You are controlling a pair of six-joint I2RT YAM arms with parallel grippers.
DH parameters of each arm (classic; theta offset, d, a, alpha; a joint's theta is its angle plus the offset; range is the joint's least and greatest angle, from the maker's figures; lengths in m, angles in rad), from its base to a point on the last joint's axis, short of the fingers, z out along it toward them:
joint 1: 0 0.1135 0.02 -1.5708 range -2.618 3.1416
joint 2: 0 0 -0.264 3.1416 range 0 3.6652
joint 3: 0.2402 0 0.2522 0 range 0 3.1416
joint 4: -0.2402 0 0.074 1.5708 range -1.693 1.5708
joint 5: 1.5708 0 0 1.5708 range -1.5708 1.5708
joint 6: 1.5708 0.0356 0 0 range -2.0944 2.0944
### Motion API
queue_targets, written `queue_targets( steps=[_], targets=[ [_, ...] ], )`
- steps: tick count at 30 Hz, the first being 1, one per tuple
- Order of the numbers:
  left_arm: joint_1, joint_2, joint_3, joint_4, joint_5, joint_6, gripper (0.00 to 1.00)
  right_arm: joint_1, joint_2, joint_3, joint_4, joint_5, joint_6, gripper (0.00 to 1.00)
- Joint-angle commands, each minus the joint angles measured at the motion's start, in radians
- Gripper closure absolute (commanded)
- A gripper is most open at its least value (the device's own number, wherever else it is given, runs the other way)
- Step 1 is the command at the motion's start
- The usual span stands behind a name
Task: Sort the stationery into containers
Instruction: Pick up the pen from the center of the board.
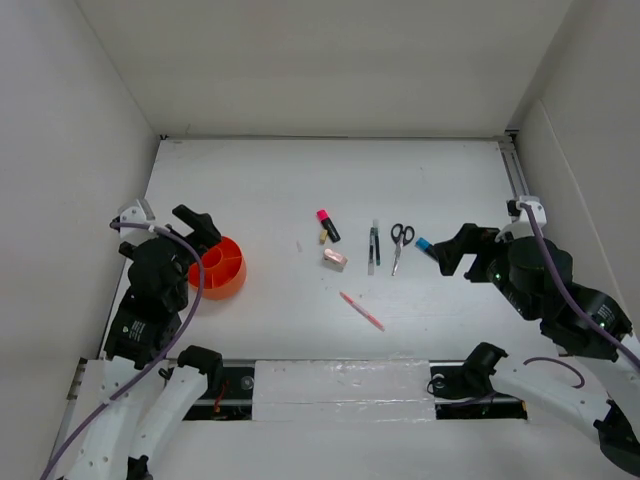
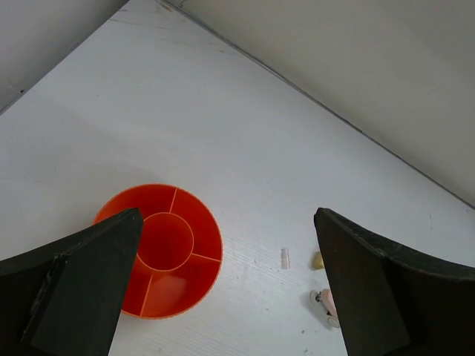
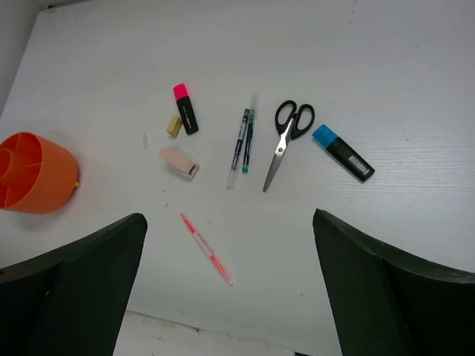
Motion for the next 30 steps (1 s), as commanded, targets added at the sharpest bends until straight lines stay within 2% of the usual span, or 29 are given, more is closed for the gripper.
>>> queue_targets(
  steps=[1,4,8,14,18,25,30],
  targets=[
    [0.004,-0.01,0.018,0.019,-0.026,-0.004,0.0,-0.005,0.005,0.001,0.066,-0.001,-0.031,0.0],
    [0.004,-0.01,0.018,0.019,-0.026,-0.013,0.0,-0.005,0.005,-0.023,0.109,-0.063,-0.087,0.0],
    [0.004,-0.01,0.018,0.019,-0.036,-0.013,0.0,-0.005,0.005,-0.098,0.21,-0.257,-0.114,0.0],
    [0.004,-0.01,0.018,0.019,-0.036,-0.013,0.0,-0.005,0.083,-0.256,0.29,-0.319,-0.003,0.0],
    [0.004,-0.01,0.018,0.028,-0.003,-0.013,0.0,0.004,0.143,-0.359,0.401,-0.434,0.055,0.0],
    [0.004,-0.01,0.009,0.028,0.026,-0.004,0.0,0.052,0.254,-0.497,0.514,-0.432,0.095,0.0],
    [0.004,0.001,0.009,0.037,0.047,0.006,0.0,0.116,0.356,-0.54,0.552,-0.331,0.13,0.03]
  ],
)
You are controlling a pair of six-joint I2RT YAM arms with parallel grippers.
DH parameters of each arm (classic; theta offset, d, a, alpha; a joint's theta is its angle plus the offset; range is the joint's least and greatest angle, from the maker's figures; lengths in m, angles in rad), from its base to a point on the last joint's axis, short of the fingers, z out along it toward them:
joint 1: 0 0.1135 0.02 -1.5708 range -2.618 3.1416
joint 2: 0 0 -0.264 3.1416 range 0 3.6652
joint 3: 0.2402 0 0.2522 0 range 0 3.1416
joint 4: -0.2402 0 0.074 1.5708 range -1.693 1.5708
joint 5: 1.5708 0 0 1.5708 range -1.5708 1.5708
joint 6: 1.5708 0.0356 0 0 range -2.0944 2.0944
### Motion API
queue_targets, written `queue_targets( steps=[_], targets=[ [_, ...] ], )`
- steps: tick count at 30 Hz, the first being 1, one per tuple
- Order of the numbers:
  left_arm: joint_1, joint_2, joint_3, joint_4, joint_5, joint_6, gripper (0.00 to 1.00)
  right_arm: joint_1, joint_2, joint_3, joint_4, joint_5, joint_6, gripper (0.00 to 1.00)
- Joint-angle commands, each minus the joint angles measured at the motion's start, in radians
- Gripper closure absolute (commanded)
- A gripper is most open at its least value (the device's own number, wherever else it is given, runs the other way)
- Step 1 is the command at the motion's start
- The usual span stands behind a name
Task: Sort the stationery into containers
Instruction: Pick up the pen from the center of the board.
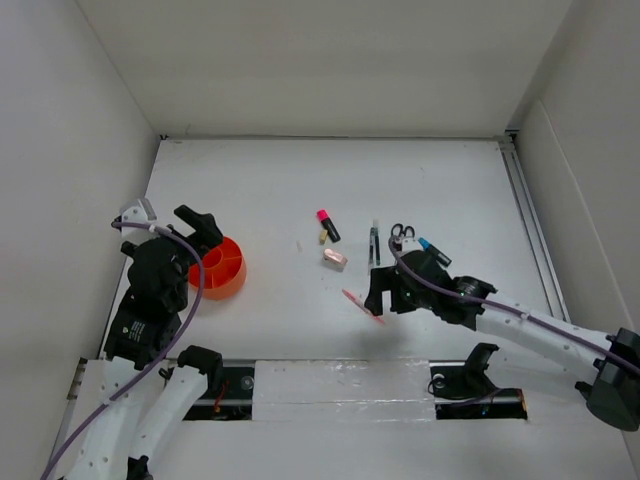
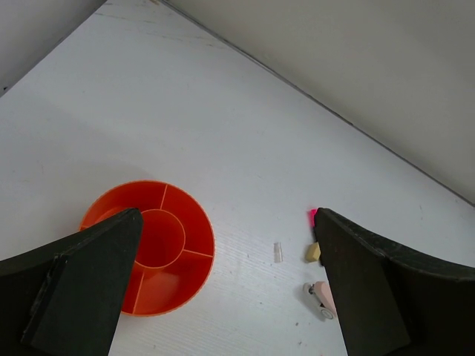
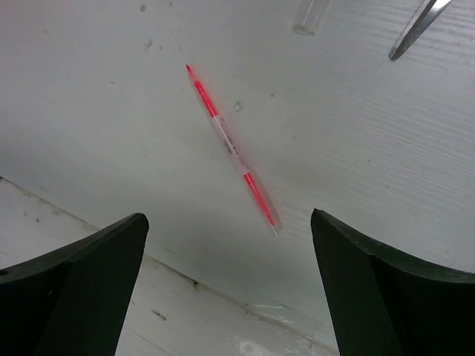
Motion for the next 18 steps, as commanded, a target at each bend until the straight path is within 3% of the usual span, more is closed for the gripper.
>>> queue_targets(
  steps=[1,7,18],
  targets=[
    [0.004,0.016,0.009,0.037,0.034,0.011,0.0,0.042,0.045,-0.011,0.097,0.067,0.051,0.04],
    [0.004,0.016,0.009,0.046,0.054,0.02,0.0,0.053,0.186,-0.011,0.142,0.097,0.053,0.16],
    [0.004,0.016,0.009,0.046,0.056,0.02,0.0,0.131,0.404,0.048,0.15,0.161,0.074,0.26]
  ],
)
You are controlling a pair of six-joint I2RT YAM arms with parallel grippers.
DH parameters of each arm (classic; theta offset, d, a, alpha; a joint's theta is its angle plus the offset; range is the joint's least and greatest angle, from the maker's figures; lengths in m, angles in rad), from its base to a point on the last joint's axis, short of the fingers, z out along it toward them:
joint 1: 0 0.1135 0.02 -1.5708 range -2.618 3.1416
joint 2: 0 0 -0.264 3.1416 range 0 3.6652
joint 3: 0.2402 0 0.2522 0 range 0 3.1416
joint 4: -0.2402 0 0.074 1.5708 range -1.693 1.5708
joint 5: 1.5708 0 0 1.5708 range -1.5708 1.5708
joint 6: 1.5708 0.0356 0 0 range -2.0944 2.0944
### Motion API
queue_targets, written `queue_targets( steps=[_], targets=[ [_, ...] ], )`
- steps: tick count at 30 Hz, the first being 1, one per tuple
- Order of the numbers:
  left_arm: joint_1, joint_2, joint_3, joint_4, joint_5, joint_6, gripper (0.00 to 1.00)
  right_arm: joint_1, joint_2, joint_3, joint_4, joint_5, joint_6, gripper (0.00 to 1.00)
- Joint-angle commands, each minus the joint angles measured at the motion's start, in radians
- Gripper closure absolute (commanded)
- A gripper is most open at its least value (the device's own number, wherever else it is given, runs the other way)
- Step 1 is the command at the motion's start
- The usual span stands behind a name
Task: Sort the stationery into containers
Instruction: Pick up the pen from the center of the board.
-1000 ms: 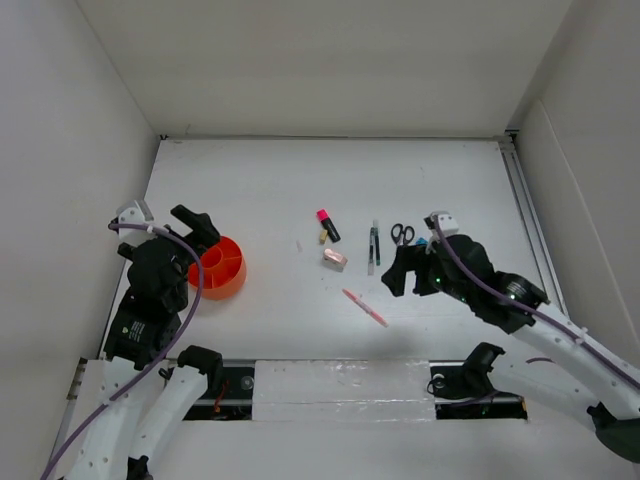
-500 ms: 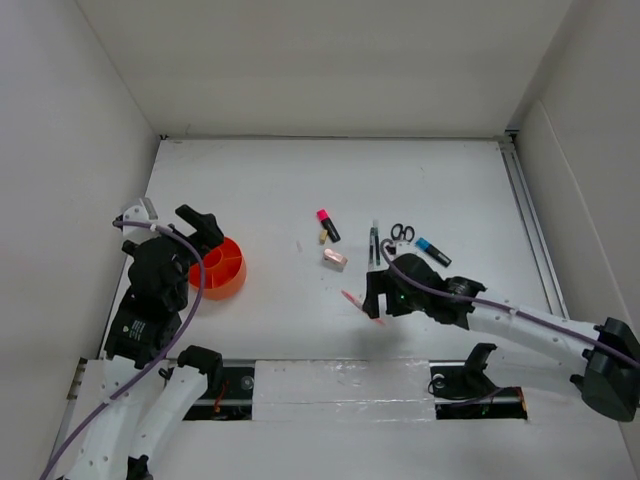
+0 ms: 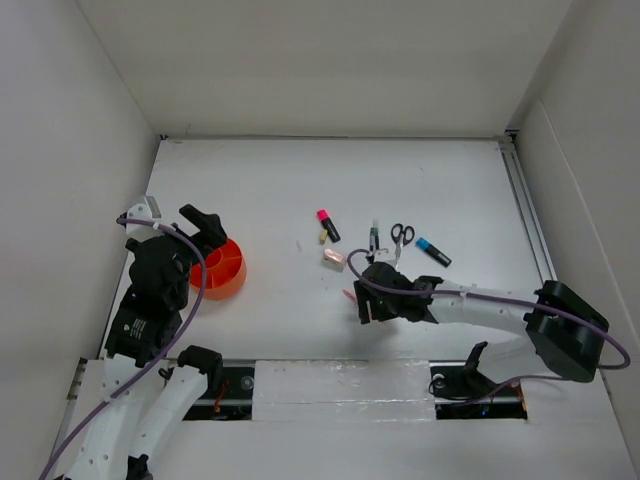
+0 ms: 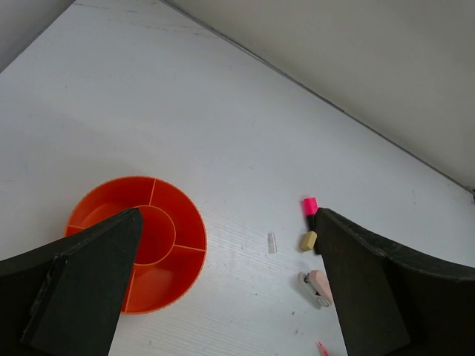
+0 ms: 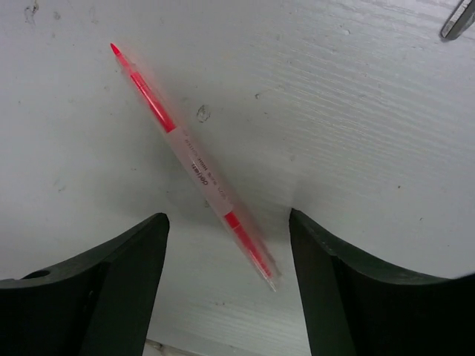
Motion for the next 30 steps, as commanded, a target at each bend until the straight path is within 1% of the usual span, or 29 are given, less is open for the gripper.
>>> queue_targets(
  steps=[1,5,8,12,15,18,19,25,28,30],
  targets=[
    [0.004,0.004,0.009,0.042,-0.002,0.013,0.0,0.032,0.051,0.042,0.016,0.046,0.036,0.28],
    [0.004,-0.006,0.009,0.042,-0.002,0.013,0.0,0.045,0.106,0.065,-0.034,0.066,0.073,0.37],
    [0.004,-0.006,0.009,0.042,-0.002,0.013,0.0,0.082,0.151,0.09,-0.065,0.091,0.108,0.42],
    [0.004,-0.006,0.009,0.042,-0.002,0.013,0.0,0.132,0.215,0.134,-0.155,0.146,0.159,0.43],
    [0.004,-0.006,0.009,0.042,-0.002,0.013,0.0,0.155,0.264,0.16,-0.186,0.158,0.187,0.43],
    [0.004,-0.006,0.009,0.042,-0.002,0.013,0.0,0.183,0.295,0.16,-0.186,0.158,0.199,0.48],
    [0.004,-0.006,0.009,0.042,-0.002,0.013,0.0,0.195,0.309,0.16,-0.186,0.158,0.213,0.48],
    [0.004,-0.006,0.009,0.033,-0.011,0.013,0.0,0.214,0.329,0.16,-0.196,0.146,0.257,0.48],
    [0.004,-0.006,0.009,0.033,-0.011,0.013,0.0,0.214,0.329,0.16,-0.206,0.137,0.271,0.45],
    [0.004,-0.006,0.009,0.033,-0.011,0.013,0.0,0.223,0.329,0.151,-0.229,0.128,0.282,0.45]
  ],
)
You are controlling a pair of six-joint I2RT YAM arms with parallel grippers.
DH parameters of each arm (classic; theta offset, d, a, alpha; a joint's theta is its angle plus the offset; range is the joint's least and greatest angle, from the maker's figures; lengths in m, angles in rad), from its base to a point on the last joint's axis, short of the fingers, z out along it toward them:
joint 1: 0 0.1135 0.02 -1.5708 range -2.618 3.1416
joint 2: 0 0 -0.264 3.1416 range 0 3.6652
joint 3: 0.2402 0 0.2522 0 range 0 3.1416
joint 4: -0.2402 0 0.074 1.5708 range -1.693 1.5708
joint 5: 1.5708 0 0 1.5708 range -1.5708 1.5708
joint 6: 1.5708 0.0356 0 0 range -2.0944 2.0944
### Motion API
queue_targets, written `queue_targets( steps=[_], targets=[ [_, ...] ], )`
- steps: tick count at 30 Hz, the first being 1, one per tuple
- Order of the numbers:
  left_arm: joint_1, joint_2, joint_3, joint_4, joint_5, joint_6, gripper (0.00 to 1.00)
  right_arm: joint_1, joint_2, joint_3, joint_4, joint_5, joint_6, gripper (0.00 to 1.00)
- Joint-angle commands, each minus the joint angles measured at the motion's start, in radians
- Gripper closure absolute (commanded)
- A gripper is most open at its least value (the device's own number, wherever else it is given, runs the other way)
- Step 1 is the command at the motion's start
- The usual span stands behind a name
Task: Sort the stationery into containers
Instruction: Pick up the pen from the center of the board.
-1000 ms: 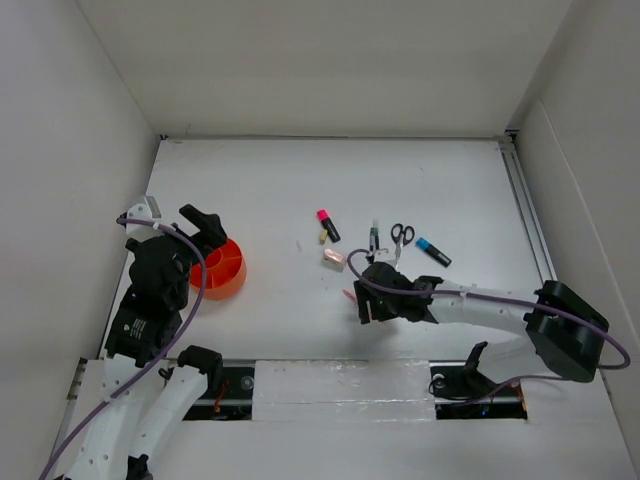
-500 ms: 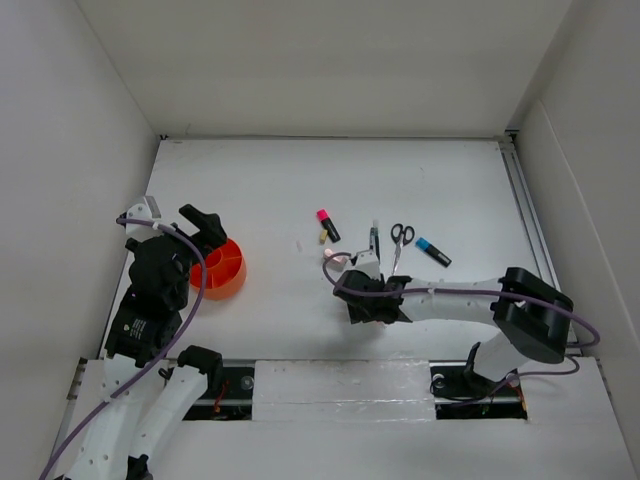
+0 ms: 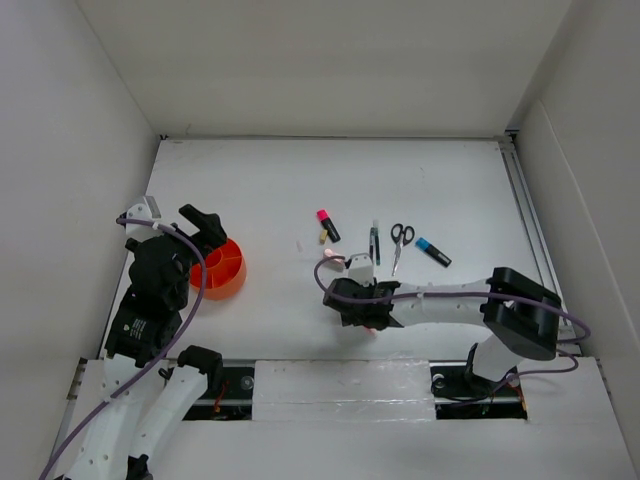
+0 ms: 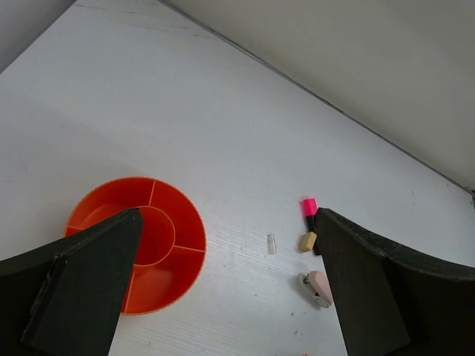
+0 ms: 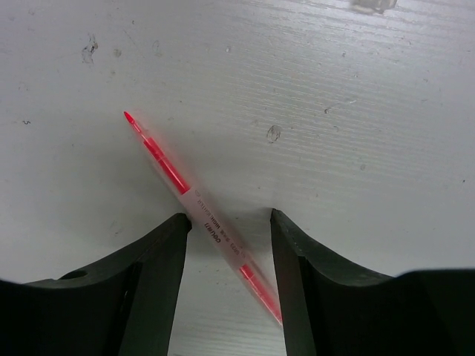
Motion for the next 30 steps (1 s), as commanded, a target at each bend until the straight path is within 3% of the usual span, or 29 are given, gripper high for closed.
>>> queue_targets(
  steps=[1,5,9,17,22,24,26,27,30],
  targets=[
    [0.004,-0.005,0.009,0.03,-0.01,0.013,0.0,0.033,0.062,-0.06,-0.12,-0.12,0.063,0.45],
    [0.004,-0.005,0.009,0.03,-0.001,0.013,0.0,0.044,0.051,-0.093,-0.129,-0.144,0.085,0.45],
    [0.004,-0.015,0.009,0.03,0.008,0.013,0.0,0.071,0.051,-0.103,-0.129,-0.178,0.105,0.54],
    [0.004,-0.033,0.009,0.03,0.008,0.004,0.0,0.119,0.109,-0.092,-0.177,-0.187,0.158,0.55],
    [0.004,-0.033,0.009,0.03,0.017,0.004,0.0,0.144,0.099,-0.101,-0.177,-0.206,0.177,0.62],
    [0.004,-0.033,0.009,0.03,0.017,0.004,0.0,0.144,0.099,-0.112,-0.167,-0.216,0.186,0.68],
    [0.004,-0.033,0.009,0.03,0.017,0.004,0.0,0.144,0.099,-0.112,-0.167,-0.216,0.186,0.96],
    [0.004,-0.033,0.009,0.03,0.017,0.004,0.0,0.144,0.099,-0.112,-0.167,-0.216,0.186,1.0],
    [0.004,-0.033,0.0,0.03,0.017,0.004,0.0,0.153,0.108,-0.112,-0.167,-0.226,0.186,1.0]
  ],
)
